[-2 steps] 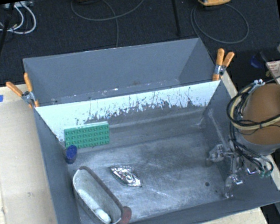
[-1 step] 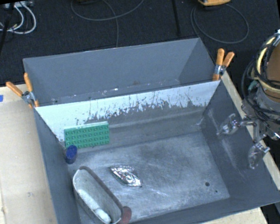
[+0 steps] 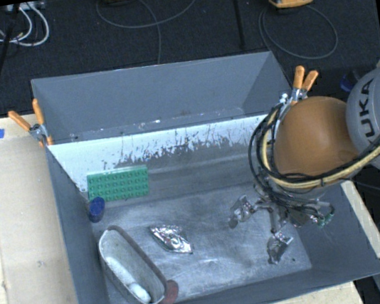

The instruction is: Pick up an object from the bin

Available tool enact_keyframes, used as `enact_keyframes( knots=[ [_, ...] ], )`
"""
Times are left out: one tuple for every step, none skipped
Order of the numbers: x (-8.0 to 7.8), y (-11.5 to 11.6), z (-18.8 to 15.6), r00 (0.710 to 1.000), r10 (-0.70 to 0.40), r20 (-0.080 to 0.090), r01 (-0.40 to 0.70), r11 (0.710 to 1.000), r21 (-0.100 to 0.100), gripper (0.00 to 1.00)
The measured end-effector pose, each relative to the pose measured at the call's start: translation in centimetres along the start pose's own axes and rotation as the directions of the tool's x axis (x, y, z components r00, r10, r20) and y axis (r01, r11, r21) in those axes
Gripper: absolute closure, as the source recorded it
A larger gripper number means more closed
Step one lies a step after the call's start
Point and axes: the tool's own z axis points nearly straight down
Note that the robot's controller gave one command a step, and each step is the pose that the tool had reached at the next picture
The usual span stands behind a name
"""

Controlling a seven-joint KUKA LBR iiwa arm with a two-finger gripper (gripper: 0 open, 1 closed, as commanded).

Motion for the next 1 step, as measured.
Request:
enact_keyframes(
  knots=[
    [-4.61, 8.09, 1.63, 0.995, 0.099, 0.003, -0.099, 0.995, 0.002, 0.00]
  ],
)
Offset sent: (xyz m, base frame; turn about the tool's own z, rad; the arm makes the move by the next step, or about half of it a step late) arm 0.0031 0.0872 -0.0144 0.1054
